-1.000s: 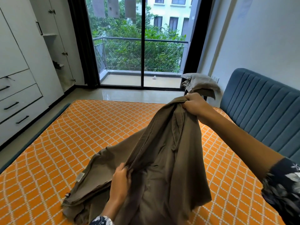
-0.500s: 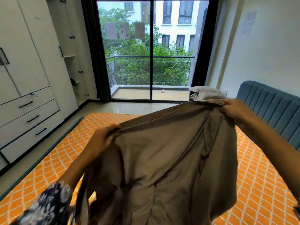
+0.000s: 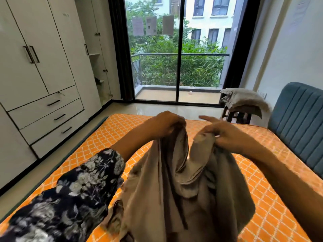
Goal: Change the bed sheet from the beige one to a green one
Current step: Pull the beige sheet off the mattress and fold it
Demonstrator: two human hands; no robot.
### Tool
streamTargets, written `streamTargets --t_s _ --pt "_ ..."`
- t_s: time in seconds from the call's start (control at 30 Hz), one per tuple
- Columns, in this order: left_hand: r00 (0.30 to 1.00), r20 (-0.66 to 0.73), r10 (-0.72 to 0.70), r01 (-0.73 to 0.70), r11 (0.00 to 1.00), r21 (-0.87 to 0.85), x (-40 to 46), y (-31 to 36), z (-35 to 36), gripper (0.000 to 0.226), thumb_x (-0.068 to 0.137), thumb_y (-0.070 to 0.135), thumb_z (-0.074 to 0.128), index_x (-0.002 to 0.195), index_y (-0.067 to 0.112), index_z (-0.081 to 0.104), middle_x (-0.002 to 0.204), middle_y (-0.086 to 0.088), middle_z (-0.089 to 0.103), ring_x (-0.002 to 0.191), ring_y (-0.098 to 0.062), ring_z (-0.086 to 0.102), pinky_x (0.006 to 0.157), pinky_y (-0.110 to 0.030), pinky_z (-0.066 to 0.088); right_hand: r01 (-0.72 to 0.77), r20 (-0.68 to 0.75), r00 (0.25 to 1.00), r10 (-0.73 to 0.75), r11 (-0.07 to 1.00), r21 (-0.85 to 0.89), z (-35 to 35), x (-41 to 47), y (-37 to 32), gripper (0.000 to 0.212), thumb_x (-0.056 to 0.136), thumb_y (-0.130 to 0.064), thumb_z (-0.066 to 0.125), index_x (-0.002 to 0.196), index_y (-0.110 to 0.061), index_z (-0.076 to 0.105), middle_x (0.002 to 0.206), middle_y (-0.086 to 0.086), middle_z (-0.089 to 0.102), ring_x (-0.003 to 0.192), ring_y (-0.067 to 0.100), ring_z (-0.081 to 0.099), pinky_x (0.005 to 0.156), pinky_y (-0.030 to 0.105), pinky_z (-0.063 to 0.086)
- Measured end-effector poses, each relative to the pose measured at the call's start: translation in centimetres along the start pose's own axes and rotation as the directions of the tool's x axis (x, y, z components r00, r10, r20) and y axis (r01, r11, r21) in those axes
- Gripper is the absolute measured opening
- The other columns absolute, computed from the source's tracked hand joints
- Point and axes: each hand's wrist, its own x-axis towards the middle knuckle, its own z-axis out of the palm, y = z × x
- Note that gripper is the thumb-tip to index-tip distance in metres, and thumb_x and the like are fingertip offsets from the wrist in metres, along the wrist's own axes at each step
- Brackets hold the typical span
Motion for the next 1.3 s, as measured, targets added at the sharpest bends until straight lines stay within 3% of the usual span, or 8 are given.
streamTargets --t_s 0.17,0.33,0.53,0.73,0.93,1.03,1.13,1.3 --pt "0.998 0.004 0.07 -0.07 0.996 0.062 0.3 2.4 -0.4 0.022 0.094 0.013 0.051 0.115 0.011 0.056 0.103 -0.011 0.068 0.089 -0.029 0.06 0.069 -0.034 0.04 -0.006 0.028 1.0 -0.001 0.972 0.234 3.5 2.6 -1.9 0.039 0.077 0.014 0.054 0.093 -0.015 0.075 0.094 0.002 0.073 0.088 0.011 0.066 0.081 0.029 0.052" --pt "0.998 -0.063 -0.017 0.024 0.993 0.119 -1.5 1.7 -0.1 0.02 0.1 0.021 0.044 0.117 0.011 0.046 0.102 -0.013 0.063 0.086 -0.033 0.06 0.068 -0.037 0.044 -0.065 -0.024 0.997 0.071 0.979 0.191 4.3 3.8 -2.2 0.031 0.081 0.01 0.054 0.09 -0.009 0.077 0.088 0.007 0.074 0.082 0.019 0.067 0.079 0.04 0.054" --pt "0.958 -0.195 -0.211 0.218 0.976 0.015 -5.2 0.5 3.9 0.063 0.089 0.013 0.057 0.14 0.026 0.023 0.124 -0.014 0.058 0.107 -0.034 0.058 0.082 -0.042 0.05 -0.091 -0.042 0.994 0.1 0.979 0.181 3.4 5.4 -3.1 0.03 0.079 0.003 0.057 0.075 -0.021 0.074 0.077 0.002 0.072 0.077 0.021 0.066 0.073 0.043 0.055" --pt "0.501 -0.026 -0.865 0.753 0.451 -0.48 -9.6 -0.2 11.5 0.015 0.084 0.017 0.063 0.094 0.006 0.06 0.09 -0.011 0.063 0.085 -0.034 0.06 0.058 -0.029 0.034 -0.085 -0.049 0.995 0.09 0.991 0.101 2.9 7.2 -3.8 0.033 0.077 0.008 0.056 0.085 -0.016 0.077 0.082 0.0 0.074 0.077 0.006 0.064 0.077 0.036 0.056" --pt "0.37 -0.13 -0.92 0.79 0.385 -0.478 -14.3 -3.3 11.1 0.022 0.078 0.003 0.066 0.1 0.005 0.063 0.093 -0.009 0.063 0.088 -0.027 0.061 0.063 -0.025 0.038 -0.128 -0.137 0.978 0.154 0.975 0.183 2.1 8.0 -2.3 0.018 0.076 -0.01 0.066 0.09 -0.013 0.077 0.085 0.007 0.073 0.077 0.014 0.064 0.08 0.046 0.055" --pt "0.36 -0.156 -0.92 0.797 0.39 -0.461 -17.0 -5.8 10.2 0.015 0.077 0.003 0.066 0.092 0.008 0.064 0.087 -0.009 0.066 0.086 -0.028 0.064 0.062 -0.026 0.038 -0.136 -0.206 0.959 0.197 0.952 0.275 0.9 8.5 -1.7 0.019 0.082 0.0 0.066 0.088 -0.014 0.076 0.074 -0.001 0.073 0.068 0.006 0.059 0.073 0.039 0.055" --pt "0.418 -0.104 -0.903 0.821 0.424 -0.381 -19.3 -7.6 9.7 0.003 0.078 0.01 0.064 0.077 0.011 0.062 0.075 -0.008 0.063 0.076 -0.028 0.061 0.059 -0.03 0.037 -0.121 -0.252 0.947 0.202 0.945 0.303 -0.2 8.8 -1.4 0.031 0.083 0.007 0.062 0.106 -0.013 0.068 0.053 -0.025 0.062 0.054 -0.011 0.056 0.056 0.007 0.046" --pt "0.539 0.019 -0.842 0.809 0.512 -0.289 -20.8 -9.7 9.6 0.009 0.083 0.005 0.058 0.085 0.009 0.065 0.084 -0.015 0.064 0.081 -0.03 0.06 0.06 -0.028 0.032 -0.161 -0.29 0.92 0.265 0.928 0.337 -1.0 9.3 -1.0 0.032 0.083 0.007 0.06 0.109 -0.01 0.068 0.054 -0.022 0.064 0.051 -0.008 0.056 0.053 0.009 0.049"
